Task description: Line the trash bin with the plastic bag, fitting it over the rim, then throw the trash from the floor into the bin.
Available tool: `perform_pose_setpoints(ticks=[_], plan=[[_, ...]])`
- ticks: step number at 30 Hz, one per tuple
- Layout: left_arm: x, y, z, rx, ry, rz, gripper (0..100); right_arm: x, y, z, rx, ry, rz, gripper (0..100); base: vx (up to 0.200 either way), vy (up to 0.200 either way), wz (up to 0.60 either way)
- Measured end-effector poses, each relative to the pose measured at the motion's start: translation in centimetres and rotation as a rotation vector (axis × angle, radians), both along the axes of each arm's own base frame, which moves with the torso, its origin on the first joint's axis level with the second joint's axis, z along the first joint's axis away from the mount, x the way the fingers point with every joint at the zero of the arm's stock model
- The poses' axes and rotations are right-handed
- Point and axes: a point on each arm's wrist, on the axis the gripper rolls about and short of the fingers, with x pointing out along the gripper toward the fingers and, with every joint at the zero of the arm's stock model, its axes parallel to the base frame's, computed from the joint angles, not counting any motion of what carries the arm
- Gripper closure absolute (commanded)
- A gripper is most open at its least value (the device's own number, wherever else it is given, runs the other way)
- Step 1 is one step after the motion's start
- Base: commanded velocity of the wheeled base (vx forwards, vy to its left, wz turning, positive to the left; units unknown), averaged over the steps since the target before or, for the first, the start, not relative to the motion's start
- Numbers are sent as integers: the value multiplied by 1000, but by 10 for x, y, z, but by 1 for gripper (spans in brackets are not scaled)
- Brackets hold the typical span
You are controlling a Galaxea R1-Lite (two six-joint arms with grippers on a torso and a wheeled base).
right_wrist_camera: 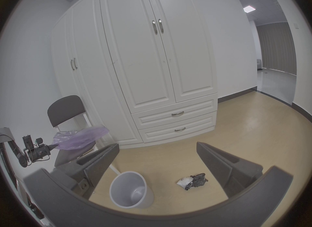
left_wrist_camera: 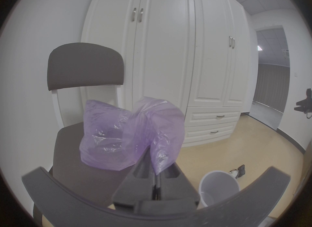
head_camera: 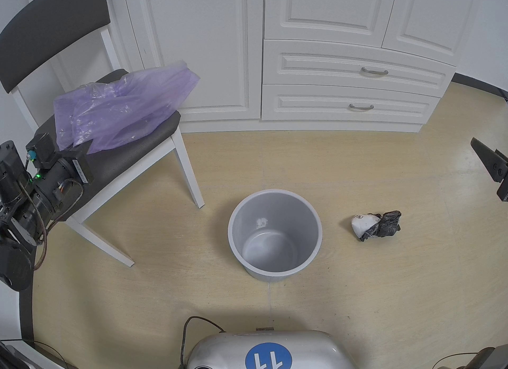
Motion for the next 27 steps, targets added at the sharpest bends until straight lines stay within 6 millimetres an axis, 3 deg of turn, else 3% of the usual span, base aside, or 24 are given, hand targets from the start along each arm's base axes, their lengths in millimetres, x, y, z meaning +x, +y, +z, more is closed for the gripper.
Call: perform_pose_setpoints(ticks=[12,27], plan=[[-32,-61,1,35,-17,-126,100,0,7,-4,-20,18,16,0,0,0,0],[-73,-102,5,43,-43,-262,100,-2,10,-10,-78,28,23,0,0,0,0]])
